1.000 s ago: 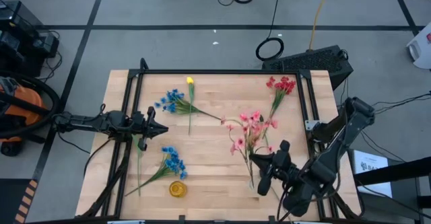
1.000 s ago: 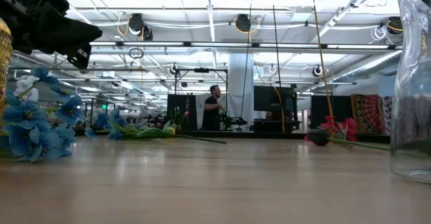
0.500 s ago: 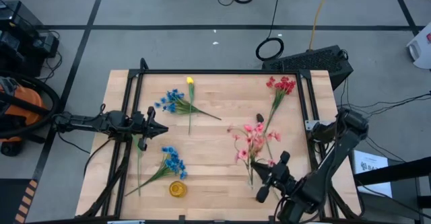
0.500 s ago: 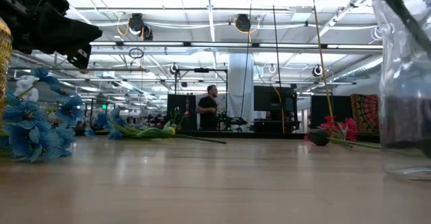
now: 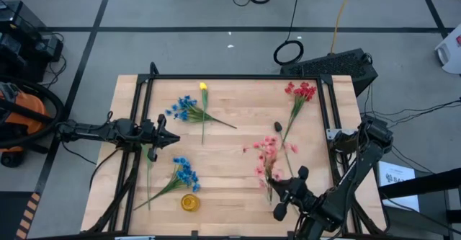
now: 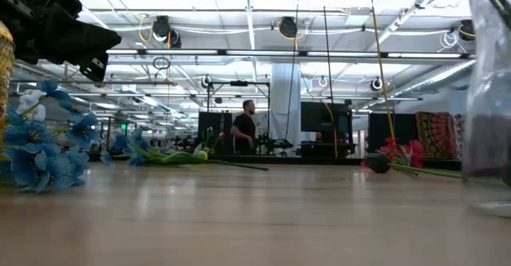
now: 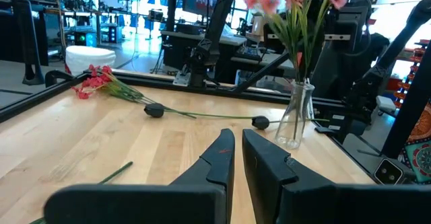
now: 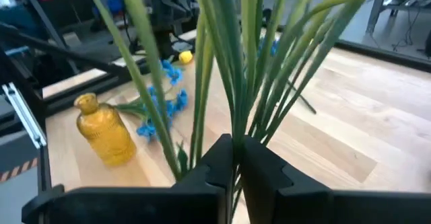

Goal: Sort flowers into vase by color
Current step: Put the pink flowers into the transparent vase, then put the bottom black tulip into the yellow vase

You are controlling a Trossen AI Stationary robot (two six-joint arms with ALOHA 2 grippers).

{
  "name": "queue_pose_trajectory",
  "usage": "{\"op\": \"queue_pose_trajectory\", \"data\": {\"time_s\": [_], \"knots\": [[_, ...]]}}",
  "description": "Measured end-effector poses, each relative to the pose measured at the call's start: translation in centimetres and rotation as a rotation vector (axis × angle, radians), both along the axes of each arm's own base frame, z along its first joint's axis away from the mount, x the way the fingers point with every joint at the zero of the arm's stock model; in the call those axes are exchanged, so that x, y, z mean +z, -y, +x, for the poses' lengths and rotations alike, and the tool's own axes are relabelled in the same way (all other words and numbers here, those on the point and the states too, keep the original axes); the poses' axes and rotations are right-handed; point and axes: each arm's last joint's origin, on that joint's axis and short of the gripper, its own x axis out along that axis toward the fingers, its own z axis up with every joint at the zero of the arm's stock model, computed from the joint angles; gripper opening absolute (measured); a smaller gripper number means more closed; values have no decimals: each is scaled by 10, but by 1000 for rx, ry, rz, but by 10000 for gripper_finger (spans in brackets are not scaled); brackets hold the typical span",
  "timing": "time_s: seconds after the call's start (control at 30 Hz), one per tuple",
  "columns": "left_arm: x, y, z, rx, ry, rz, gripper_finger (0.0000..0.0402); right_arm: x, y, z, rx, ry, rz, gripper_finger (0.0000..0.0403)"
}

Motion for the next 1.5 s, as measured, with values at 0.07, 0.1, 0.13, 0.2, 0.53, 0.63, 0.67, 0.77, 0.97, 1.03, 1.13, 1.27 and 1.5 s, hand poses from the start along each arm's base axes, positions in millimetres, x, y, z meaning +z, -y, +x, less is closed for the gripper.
{"op": "queue_pose_trajectory", "data": {"time_s": [0.07,0.1,0.13,0.2,0.53,0.63,0.67,0.77,0.97,1.03,1.13,1.27,1.5], "knots": [[0,0,0,0,-1,0,36,0,0,0,1,-11,-1,20],[0,0,0,0,0,0,36,0,1,-1,1,-13,0,20],[0,0,0,-1,0,0,36,1,1,-1,2,-15,2,20],[0,0,0,0,0,0,36,3,2,-2,2,-13,7,20],[0,0,0,0,-1,0,36,22,10,-8,22,-31,60,20],[0,0,0,0,-1,0,36,31,14,-12,37,-39,74,27],[0,0,0,0,-1,0,36,33,15,-13,44,-52,92,33],[0,0,0,0,-1,0,36,40,18,-16,67,-83,129,60],[0,0,0,0,-1,0,36,42,18,-17,107,-138,143,124],[0,0,0,0,-1,0,36,41,18,-17,116,-159,156,139],[0,0,0,0,-1,0,36,44,21,-21,134,-209,195,153],[0,0,0,0,-1,0,36,55,28,-28,160,-256,260,159],[0,0,0,0,-1,0,36,80,45,-43,206,-274,380,160]]}}
